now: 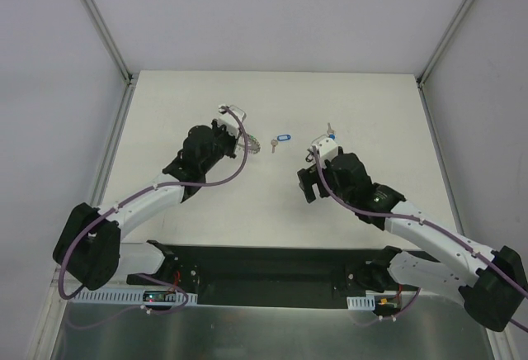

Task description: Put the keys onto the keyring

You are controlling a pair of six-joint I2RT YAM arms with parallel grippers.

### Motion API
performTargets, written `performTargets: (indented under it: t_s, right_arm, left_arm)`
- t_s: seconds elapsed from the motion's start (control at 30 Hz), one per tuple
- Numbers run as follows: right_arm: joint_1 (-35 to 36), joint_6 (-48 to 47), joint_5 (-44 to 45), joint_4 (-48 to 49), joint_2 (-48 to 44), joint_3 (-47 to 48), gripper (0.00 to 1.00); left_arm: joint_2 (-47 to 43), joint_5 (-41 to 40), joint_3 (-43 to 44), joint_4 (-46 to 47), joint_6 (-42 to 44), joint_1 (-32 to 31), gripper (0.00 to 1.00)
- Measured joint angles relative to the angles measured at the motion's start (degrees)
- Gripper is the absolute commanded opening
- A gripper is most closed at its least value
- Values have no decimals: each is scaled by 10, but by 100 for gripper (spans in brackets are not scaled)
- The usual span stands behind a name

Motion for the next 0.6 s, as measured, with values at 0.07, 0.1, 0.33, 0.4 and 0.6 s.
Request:
performTargets:
  t_s: [0.07,0.1,0.33,0.4,0.6]
  right_arm:
    - [-2,4,18,-3,-17,-9,92]
    - [-3,7,26,-5,-26,-13,92]
    - [-6,16,54,-13,-68,-34,92]
    - [-6,19,57,-17,-78,-39,92]
    - [-6,29,63,-30,-101,-49,92]
  left_arm:
    - [22,0,9,11,-2,14,5]
    - [30,-1,9,14,-4,20,5]
    - [55,0,-39,59,-39,27,8]
    - [47,3,-77,70,-57,27,9]
    - [-39,5,-190,55,-108,27,29]
